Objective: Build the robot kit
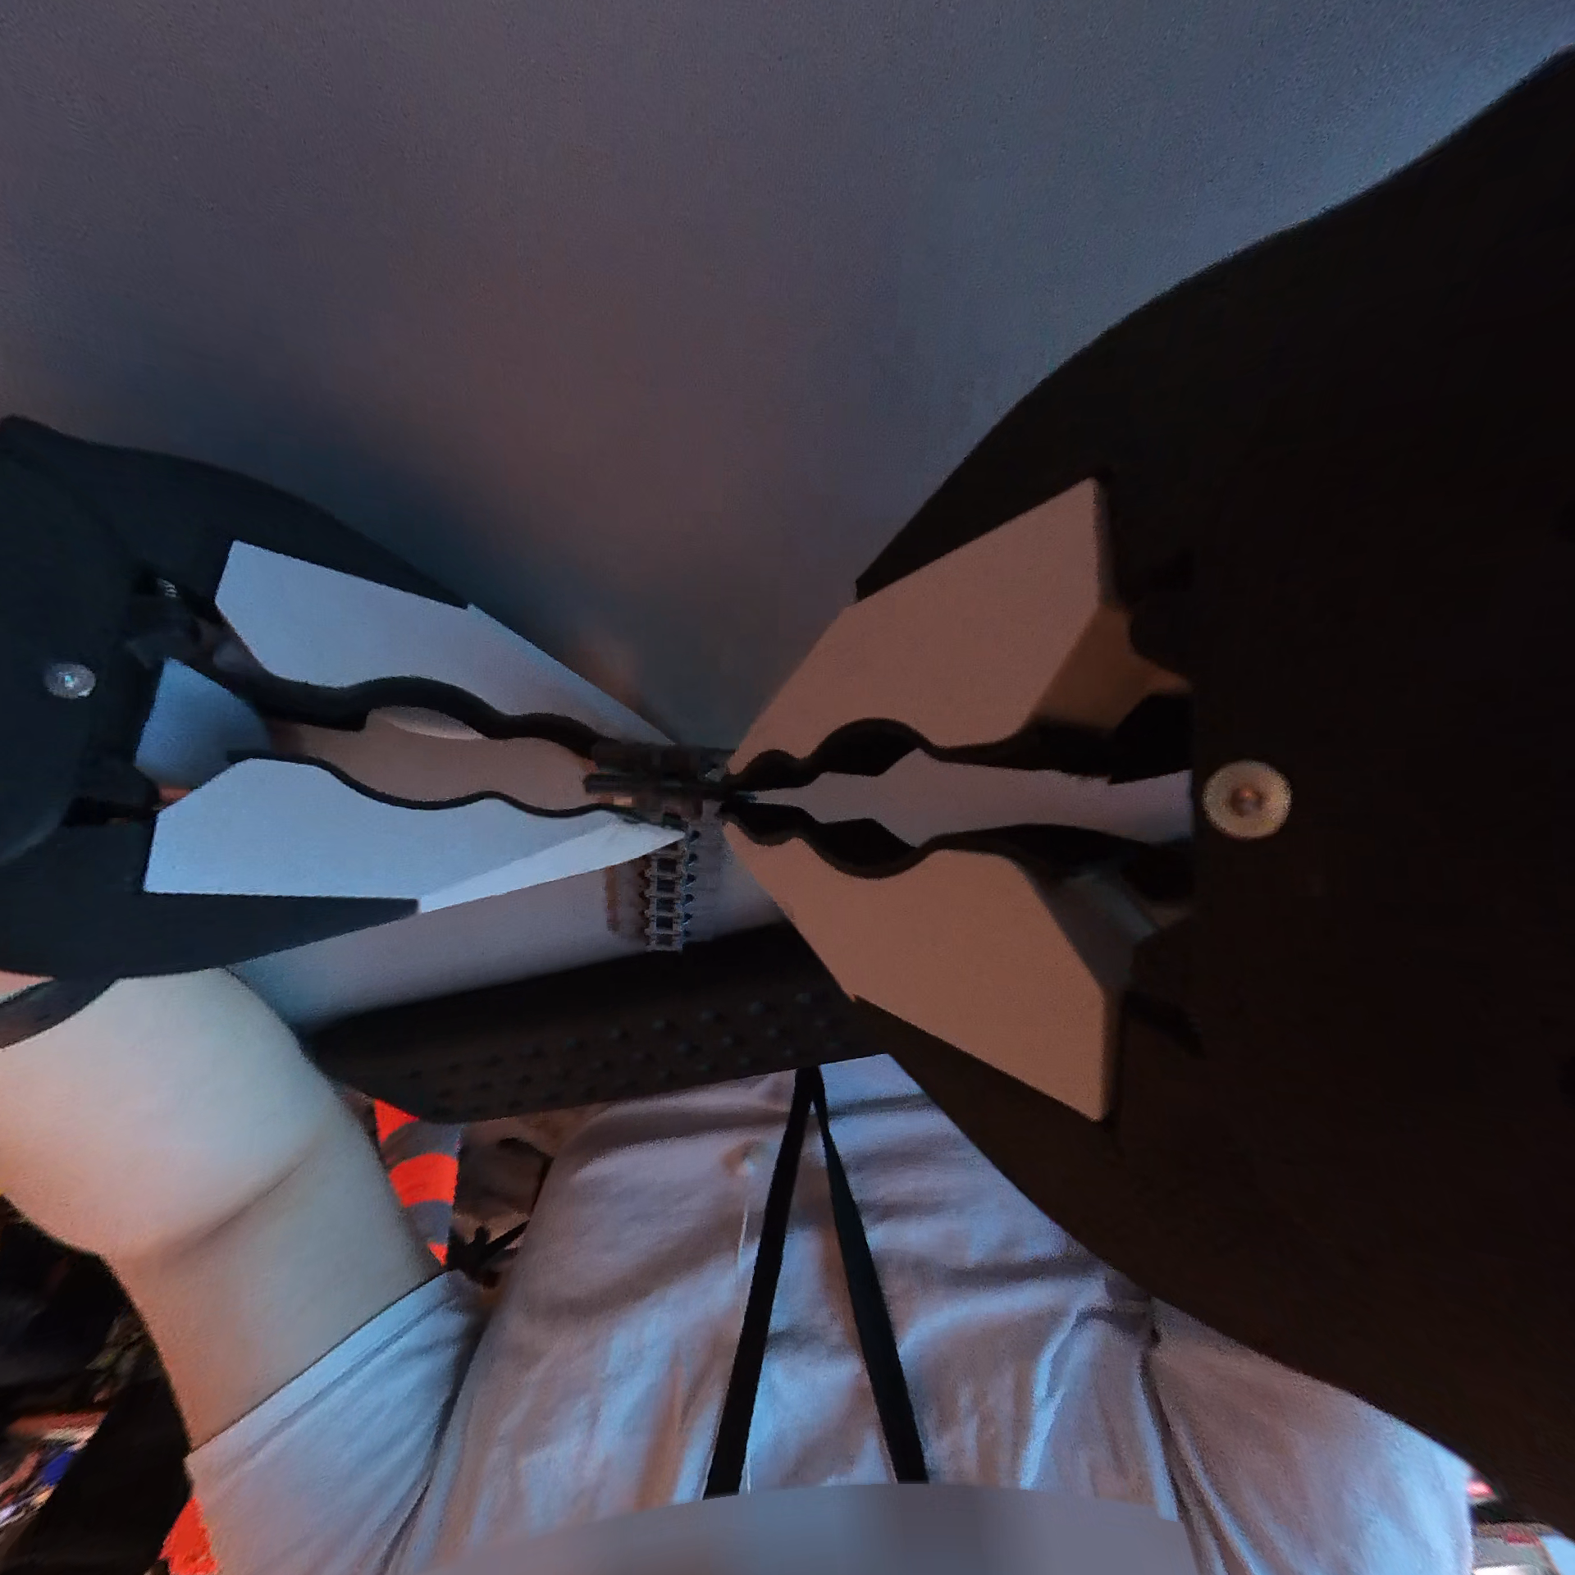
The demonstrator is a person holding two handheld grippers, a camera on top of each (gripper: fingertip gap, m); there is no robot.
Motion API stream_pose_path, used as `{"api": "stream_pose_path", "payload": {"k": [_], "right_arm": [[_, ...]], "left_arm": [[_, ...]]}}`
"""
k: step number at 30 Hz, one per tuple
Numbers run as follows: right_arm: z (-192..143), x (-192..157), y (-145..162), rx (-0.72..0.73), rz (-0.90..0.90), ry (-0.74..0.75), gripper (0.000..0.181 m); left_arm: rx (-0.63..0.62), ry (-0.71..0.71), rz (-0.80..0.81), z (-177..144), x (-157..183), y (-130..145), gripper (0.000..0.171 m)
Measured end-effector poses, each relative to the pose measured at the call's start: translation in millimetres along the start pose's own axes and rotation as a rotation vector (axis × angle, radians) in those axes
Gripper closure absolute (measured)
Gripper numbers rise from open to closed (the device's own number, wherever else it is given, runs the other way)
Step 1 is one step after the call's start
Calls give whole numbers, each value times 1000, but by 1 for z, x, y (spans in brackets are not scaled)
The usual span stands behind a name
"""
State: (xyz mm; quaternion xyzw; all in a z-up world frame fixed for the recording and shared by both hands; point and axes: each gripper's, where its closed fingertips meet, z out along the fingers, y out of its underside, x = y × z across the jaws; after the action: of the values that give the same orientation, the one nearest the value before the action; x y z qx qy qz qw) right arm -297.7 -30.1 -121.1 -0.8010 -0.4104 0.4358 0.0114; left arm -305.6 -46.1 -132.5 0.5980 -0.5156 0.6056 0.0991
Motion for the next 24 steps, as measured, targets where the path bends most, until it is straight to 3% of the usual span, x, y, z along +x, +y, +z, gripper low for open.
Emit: {"api": "stream_pose_path", "payload": {"k": [5, 12, 15, 20, 24], "right_arm": [[0, 1, -1, -77, 12, 33, 180], [-1, 7, 1, -76, 4, 54, 179], [-5, 10, -2, -7, -10, 48, 179], [-10, 16, -15, 270, -106, 91, 156], [-5, 13, -13, 345, -98, 82, 148]], "left_arm": [[53, 56, -22, -2, 7, -9, 149], [70, -4, -55, -2, -4, -12, 161], [85, -10, -61, -2, -5, -14, 161], [69, -20, -51, 0, -6, -11, 161], [65, -31, -34, 1, -6, -11, 161]]}}
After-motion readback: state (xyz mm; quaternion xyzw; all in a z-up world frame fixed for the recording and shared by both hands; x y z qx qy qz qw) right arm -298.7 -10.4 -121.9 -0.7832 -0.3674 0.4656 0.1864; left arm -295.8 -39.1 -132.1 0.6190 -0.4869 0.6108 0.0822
